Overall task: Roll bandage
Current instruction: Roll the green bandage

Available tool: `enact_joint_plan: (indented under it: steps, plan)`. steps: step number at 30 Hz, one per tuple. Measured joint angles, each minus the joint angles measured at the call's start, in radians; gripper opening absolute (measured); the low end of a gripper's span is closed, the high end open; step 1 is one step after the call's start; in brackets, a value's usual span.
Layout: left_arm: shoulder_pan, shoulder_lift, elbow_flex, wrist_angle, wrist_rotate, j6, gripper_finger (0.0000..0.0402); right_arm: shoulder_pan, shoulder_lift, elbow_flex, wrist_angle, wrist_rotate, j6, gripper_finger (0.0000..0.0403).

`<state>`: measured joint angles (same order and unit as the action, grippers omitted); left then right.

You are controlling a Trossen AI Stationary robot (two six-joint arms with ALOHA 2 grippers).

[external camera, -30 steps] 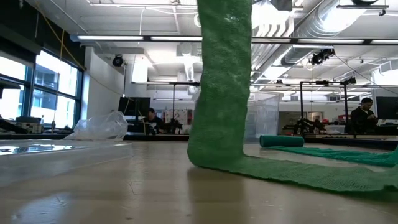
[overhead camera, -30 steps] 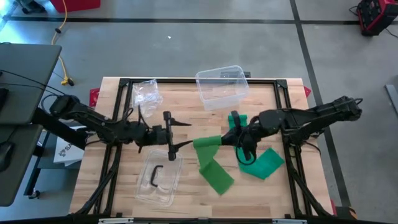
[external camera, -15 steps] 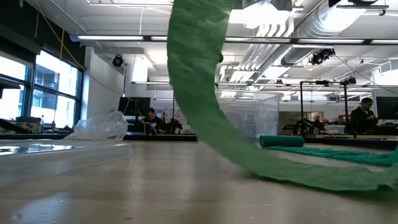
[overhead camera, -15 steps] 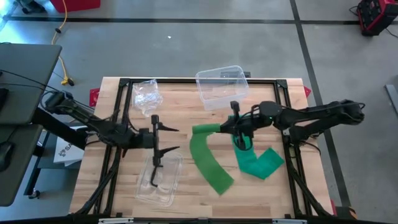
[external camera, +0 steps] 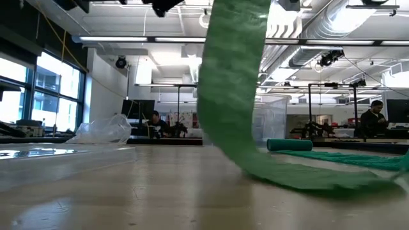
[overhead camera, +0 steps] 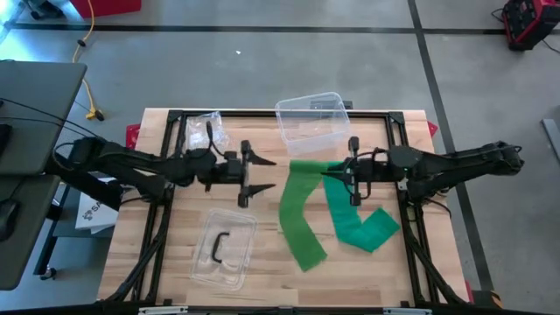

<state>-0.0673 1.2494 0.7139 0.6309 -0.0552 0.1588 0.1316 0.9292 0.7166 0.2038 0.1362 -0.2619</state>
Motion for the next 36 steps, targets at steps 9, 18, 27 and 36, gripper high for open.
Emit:
enact_joint_plan:
  steps: [9,18,27,36]
  plan:
    - [-0.023,0.074,0.005,0.266,0.205,0.036,0.0277,0.159,-0.142,0.001,-0.104,-0.048,-0.076,0.0001]
    - [-0.14,0.259,0.21,0.251,0.354,0.218,0.0264,0.161,-0.123,0.0,0.007,-0.44,-0.085,0.0005]
    - [-0.217,0.302,0.368,0.072,0.188,0.344,0.0241,0.127,-0.125,0.001,0.035,-0.44,-0.095,0.0005]
    - [-0.208,0.313,0.403,0.038,0.127,0.292,0.0239,0.107,-0.124,0.001,0.041,-0.341,-0.088,0.0006]
